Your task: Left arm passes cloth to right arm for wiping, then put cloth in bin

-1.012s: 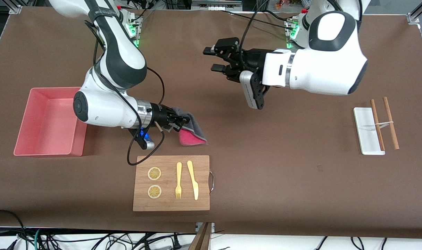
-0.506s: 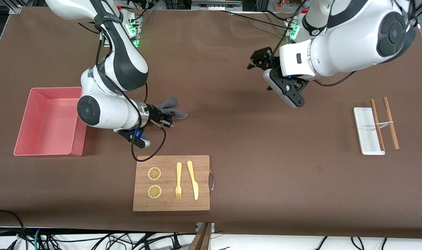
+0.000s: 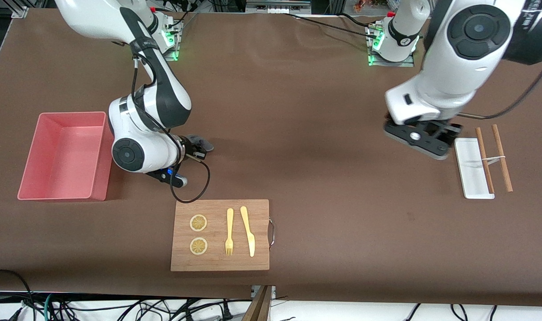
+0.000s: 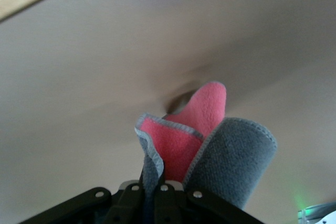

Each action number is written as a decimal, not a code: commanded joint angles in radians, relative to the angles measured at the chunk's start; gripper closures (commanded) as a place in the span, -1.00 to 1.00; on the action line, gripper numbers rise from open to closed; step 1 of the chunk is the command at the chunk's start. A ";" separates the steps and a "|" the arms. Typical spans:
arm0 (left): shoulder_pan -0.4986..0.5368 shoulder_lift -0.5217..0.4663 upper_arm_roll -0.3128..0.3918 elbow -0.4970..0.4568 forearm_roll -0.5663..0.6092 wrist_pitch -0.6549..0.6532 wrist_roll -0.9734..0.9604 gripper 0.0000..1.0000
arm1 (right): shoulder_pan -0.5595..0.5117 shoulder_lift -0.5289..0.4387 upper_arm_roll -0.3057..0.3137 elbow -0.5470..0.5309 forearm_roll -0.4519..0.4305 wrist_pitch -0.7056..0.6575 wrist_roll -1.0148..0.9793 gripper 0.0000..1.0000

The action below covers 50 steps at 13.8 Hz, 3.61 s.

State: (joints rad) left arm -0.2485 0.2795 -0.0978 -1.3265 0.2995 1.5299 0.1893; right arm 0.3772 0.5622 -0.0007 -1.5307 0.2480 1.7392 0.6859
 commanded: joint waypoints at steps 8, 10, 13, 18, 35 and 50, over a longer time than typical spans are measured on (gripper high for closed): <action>0.333 0.027 -0.002 0.093 -0.289 0.000 -0.071 -1.00 | -0.089 0.015 0.007 -0.181 -0.162 0.138 -0.210 1.00; 0.313 0.003 -0.017 0.096 -0.222 -0.068 -0.169 -1.00 | -0.139 0.016 0.004 -0.192 -0.188 0.157 -0.288 1.00; 0.295 -0.034 -0.031 0.084 -0.224 -0.134 -0.197 -1.00 | -0.190 0.016 -0.022 -0.195 -0.225 0.157 -0.412 1.00; 0.293 -0.240 -0.034 -0.255 -0.284 0.175 -0.198 -1.00 | -0.225 0.018 -0.084 -0.183 -0.298 0.190 -0.590 1.00; 0.308 -0.249 -0.034 -0.250 -0.275 0.087 -0.203 -1.00 | -0.081 0.146 0.163 -0.005 -0.292 0.365 0.147 1.00; 0.308 -0.250 -0.036 -0.252 -0.277 0.072 -0.229 -1.00 | -0.135 0.165 0.141 0.015 -0.285 0.271 -0.061 1.00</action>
State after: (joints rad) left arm 0.0537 0.0428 -0.1303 -1.5710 0.0328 1.6103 -0.0232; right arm 0.2507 0.7249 0.1598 -1.5153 -0.0319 2.0511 0.6943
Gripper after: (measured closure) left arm 0.000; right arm 0.982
